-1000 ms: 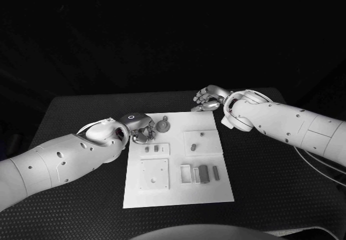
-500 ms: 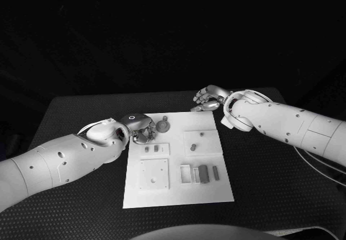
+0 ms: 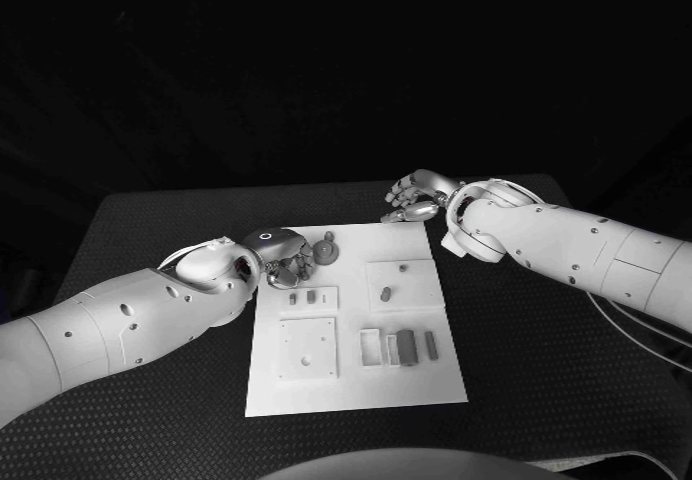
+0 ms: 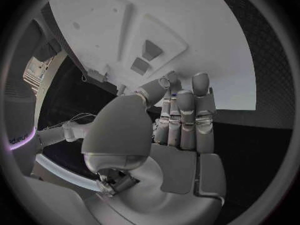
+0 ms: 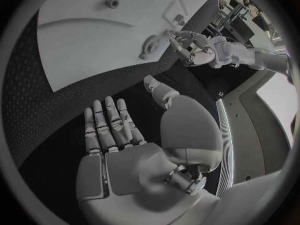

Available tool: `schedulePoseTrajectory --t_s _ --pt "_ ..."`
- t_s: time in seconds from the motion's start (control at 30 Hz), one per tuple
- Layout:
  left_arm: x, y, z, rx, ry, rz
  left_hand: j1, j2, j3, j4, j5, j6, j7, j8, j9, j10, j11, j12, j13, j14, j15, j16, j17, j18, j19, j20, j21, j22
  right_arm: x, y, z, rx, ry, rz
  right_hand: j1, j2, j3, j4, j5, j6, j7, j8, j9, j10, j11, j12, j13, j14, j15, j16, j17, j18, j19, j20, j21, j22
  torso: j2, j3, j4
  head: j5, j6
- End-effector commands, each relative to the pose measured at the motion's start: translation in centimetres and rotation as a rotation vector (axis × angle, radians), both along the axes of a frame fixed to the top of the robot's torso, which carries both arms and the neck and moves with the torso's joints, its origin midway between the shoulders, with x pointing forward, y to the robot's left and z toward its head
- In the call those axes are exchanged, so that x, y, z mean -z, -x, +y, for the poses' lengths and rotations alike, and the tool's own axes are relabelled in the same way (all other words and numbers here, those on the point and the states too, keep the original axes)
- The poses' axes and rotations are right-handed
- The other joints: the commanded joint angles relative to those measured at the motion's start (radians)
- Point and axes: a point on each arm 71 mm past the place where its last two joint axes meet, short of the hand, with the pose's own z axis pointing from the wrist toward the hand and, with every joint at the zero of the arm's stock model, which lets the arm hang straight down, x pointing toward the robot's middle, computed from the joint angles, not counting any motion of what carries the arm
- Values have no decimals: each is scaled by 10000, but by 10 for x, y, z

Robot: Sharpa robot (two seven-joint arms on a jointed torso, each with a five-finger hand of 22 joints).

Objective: Assemble the parts on the task board

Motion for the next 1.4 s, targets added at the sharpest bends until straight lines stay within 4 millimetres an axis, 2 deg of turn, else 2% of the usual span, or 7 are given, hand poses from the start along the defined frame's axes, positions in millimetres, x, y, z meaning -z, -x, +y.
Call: schedulePoseTrajectory --t_s 0.03,0.37,0.47,0.67,0.8,1.1,1.4 --pt "3 3 -7 258 -37 233 -5 74 67 7 45 59 11 58 -2 236 171 -16 -3 74 -4 -13 -13 412 12 -66 -42 180 0 0 1 -103 -16 -38 -15 94 -42 -10 -12 -70 380 41 12 56 41 -66 -11 -26 73 40 13 -102 20 -3 -35 202 -1 -3 5 -6 -9" --pt "4 4 -6 248 -118 324 -15 82 65 6 46 71 7 63 3 256 166 -18 12 85 -9 -8 -8 409 22 -72 -45 182 0 0 0 -76 -3 -32 -19 91 -44 -8 -13 -71 384 43 11 57 46 -66 -11 -27 75 42 13 -101 22 -3 -38 202 -1 -7 0 -49 -1" --pt "5 3 -5 233 -202 350 -16 80 64 3 46 81 3 68 7 269 162 -18 20 92 -13 -2 -3 408 27 -76 -45 184 0 0 0 -90 -5 -24 -21 89 -45 -7 -12 -72 386 44 11 57 49 -66 -11 -28 76 43 13 -101 22 -3 -40 203 -3 3 0 -33 -9" --pt "11 6 -8 338 -304 438 -17 79 67 1 47 109 -11 81 18 306 148 -14 43 118 -26 22 13 403 38 -85 -48 188 0 0 1 -82 -7 -34 -31 92 -46 1 -12 -72 390 46 11 58 53 -66 -11 -28 78 44 13 -101 25 -1 -42 203 5 -15 2 -49 -14" --pt "13 6 -7 329 -328 453 -14 79 69 0 47 122 -18 87 23 320 142 -15 53 128 -32 33 21 402 47 -91 -47 191 0 0 1 -96 -13 -35 -35 95 -46 5 -12 -73 391 47 10 58 55 -66 -11 -28 80 45 13 -100 26 -1 -43 203 0 -11 -8 -44 -13" --pt "11 6 -8 349 -45 290 -50 82 67 14 49 119 -17 82 26 322 142 -31 67 129 -33 45 32 389 52 -93 -44 200 0 0 2 -102 -18 -36 -36 96 -46 8 -12 -74 393 48 9 58 58 -66 -11 -29 82 47 13 -99 27 -1 -46 204 -8 -8 14 -62 -6" --pt "9 5 -7 284 293 237 -271 -22 -23 36 46 -159 115 -77 -20 90 220 -205 78 38 42 -6 23 348 -56 -73 -107 199 0 0 1 -93 -4 -27 -45 92 -48 15 -12 -74 405 52 9 61 72 -66 -11 -30 103 49 13 -99 27 0 -51 204 -2 0 -2 -67 -1"
